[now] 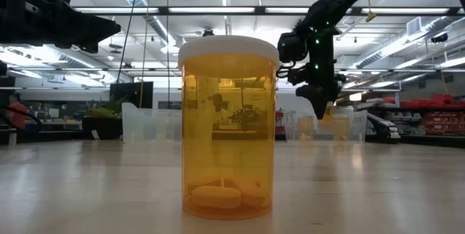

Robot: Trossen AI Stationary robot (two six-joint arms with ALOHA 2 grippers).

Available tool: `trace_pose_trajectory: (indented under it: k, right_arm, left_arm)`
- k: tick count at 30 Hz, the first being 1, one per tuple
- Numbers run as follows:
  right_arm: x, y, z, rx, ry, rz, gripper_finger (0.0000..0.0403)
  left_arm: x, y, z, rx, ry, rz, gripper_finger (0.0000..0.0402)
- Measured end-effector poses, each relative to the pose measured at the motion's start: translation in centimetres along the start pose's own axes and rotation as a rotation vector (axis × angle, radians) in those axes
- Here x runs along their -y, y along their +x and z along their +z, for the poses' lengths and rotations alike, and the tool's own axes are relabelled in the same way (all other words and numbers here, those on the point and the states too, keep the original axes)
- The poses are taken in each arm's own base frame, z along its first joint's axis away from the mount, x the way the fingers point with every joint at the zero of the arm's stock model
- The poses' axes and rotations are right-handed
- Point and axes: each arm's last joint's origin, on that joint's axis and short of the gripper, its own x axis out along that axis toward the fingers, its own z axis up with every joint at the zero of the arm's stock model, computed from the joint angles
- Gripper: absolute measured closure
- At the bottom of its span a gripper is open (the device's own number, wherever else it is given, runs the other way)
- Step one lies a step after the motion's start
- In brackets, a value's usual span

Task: Pick and place medicine bottles into bin by pill shape (circle, oval)
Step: Put the large orange pill bottle into the right transparent bin

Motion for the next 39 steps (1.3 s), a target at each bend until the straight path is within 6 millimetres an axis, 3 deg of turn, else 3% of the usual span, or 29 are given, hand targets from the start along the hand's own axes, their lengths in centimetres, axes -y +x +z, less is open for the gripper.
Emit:
trace_pose_trajectory:
  k: [11, 18, 26, 39]
  right_arm:
    - [0.5, 2.1, -0.8, -0.012, 0.046, 0.048, 0.0173]
    - [0.5, 2.2, -0.9, -0.015, 0.052, 0.045, 0.0171]
    - [0.5, 2.2, -0.9, -0.011, 0.054, 0.039, 0.0138]
    - [0.9, -1.2, 1.2, 0.027, 0.04, 0.028, 0.0125]
  left_arm:
    - [0.0, 0.0, 0.0, 0.0, 0.0, 0.0, 0.0313]
    - [0.0, 0.0, 0.0, 0.001, 0.0, 0.0, 0.0309]
    - [0.0, 0.0, 0.0, 0.0, 0.0, 0.0, 0.0316]
    - [0.0, 0.0, 0.0, 0.0, 0.0, 0.0, 0.0312]
